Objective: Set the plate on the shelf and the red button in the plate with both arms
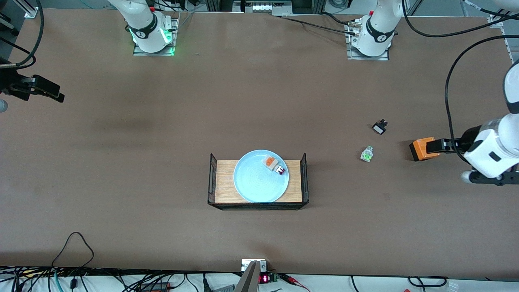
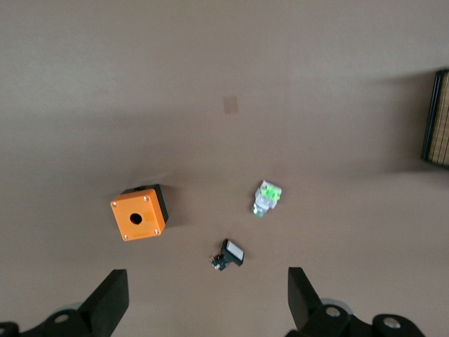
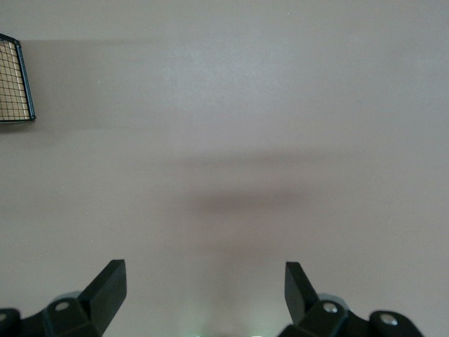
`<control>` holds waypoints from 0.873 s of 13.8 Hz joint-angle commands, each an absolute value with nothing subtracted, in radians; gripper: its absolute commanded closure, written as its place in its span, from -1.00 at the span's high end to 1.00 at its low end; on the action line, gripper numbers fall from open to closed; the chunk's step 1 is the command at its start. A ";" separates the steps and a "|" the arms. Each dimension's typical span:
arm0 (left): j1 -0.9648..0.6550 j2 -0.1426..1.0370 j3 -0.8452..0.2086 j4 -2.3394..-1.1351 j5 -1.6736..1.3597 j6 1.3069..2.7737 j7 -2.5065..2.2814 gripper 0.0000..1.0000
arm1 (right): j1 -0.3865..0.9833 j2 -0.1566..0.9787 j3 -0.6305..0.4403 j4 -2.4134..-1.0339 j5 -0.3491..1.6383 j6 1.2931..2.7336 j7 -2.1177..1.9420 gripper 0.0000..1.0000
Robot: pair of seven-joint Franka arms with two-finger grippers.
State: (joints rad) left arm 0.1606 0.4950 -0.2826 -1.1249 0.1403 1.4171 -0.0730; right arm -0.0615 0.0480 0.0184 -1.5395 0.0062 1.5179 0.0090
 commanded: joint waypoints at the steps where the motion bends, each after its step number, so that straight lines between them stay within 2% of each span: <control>1: 0.156 0.433 -0.281 -1.232 0.126 1.462 -0.035 1.00 | -0.063 0.058 0.018 -1.502 0.009 1.540 0.009 1.00; 3: 0.141 0.434 -0.264 -1.239 0.118 1.494 -0.005 1.00 | -0.063 0.064 0.018 -1.500 0.008 1.548 0.008 1.00; 4: 0.103 0.433 -0.203 -1.238 0.115 1.500 0.020 1.00 | -0.064 0.064 0.018 -1.500 0.008 1.548 0.008 1.00; 6: -0.057 0.410 -0.004 -1.238 0.037 1.499 0.031 1.00 | -0.064 0.064 0.018 -1.500 0.008 1.548 0.008 1.00; 7: -0.098 0.393 0.050 -1.239 -0.004 1.497 0.022 1.00 | -0.064 0.064 0.018 -1.500 0.008 1.548 0.006 1.00; 9: -0.092 0.323 0.045 -1.297 -0.020 1.493 0.014 1.00 | -0.064 0.064 0.017 -1.500 0.005 1.548 0.006 1.00; 12: -0.008 0.177 -0.044 -1.486 -0.021 1.589 0.014 1.00 | -0.064 0.064 0.017 -1.500 -0.015 1.548 0.006 1.00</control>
